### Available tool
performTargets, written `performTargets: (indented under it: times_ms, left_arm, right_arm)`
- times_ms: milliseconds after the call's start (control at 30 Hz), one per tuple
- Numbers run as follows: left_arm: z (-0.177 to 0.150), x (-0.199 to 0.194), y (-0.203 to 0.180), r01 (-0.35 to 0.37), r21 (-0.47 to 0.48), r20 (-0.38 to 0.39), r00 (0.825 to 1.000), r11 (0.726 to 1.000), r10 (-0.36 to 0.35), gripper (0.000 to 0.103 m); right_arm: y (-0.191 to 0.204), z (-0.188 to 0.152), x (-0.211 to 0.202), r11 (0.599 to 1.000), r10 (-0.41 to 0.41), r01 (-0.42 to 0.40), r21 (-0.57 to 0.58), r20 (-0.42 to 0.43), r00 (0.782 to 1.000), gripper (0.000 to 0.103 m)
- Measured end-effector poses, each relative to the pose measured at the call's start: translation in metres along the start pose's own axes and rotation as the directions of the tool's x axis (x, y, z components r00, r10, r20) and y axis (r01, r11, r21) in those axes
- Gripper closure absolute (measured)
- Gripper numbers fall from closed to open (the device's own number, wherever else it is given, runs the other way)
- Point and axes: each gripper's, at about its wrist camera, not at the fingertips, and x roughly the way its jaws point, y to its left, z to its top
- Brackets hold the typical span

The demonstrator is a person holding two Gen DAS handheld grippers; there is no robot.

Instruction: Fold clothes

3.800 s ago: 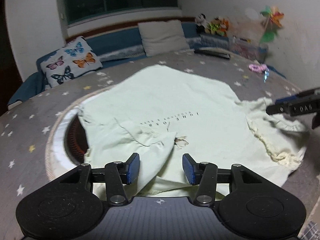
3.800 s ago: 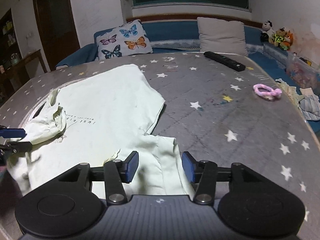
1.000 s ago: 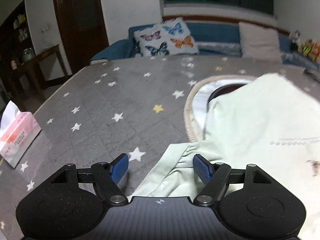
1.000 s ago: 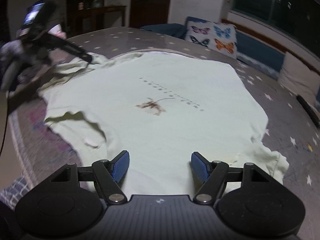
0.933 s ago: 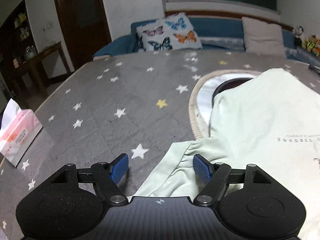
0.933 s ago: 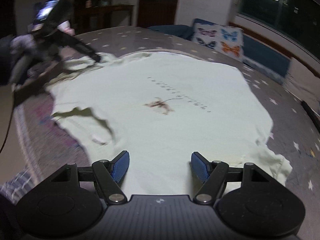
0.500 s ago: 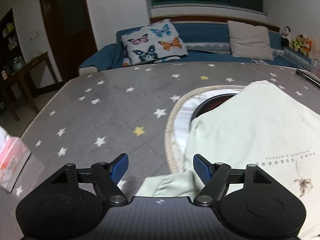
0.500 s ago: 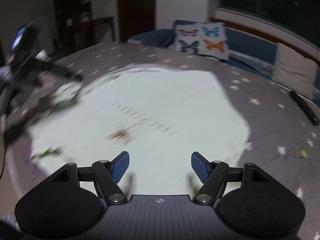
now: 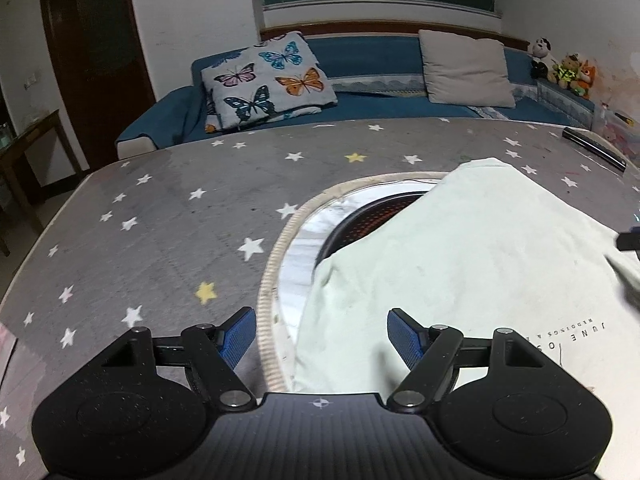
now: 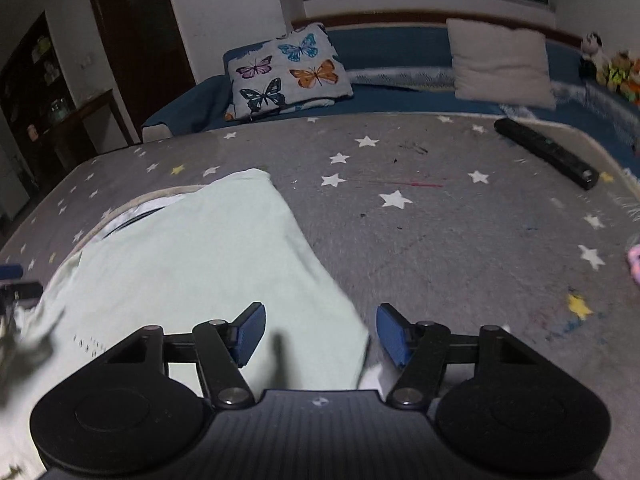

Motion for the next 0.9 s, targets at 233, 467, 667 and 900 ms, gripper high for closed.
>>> performTargets:
  times_ms: [233,467,667,900]
  left_arm:
    - [0.004,0.013,-0.011,0.031,0.002,-0.011,0.999,1.000,-0.031,0.026]
    - [0.001,0.023,-0.014,0.051,-0.007,-0.026,0.998,0.999,-0.051,0.025]
    - [-0.001,0.026,-0.013,0.053,-0.021,-0.029,0.998,0.998,-0.054,0.024]
    - [-0.002,0.024,-0.009,0.054,-0.034,-0.027,0.998,0.998,-0.054,0.023]
  right_arm:
    - [0.006,0.014,0.031,1.000,0.031,-0.031,0.003,-0.035,0.999,0.058]
    - [0.026,0.017,0.022,0.998,0.043,-0.043,-0.035,-0.013,0.999,0.098]
    - [0.105,0.000,-0.005,0.945,0.065,-0.036,-0.324,0.080,0.995,0.098]
    - [0.172,-0.044,0.003,0.831,0.130,-0.123,-0.543,-0.026,0.991,0.085]
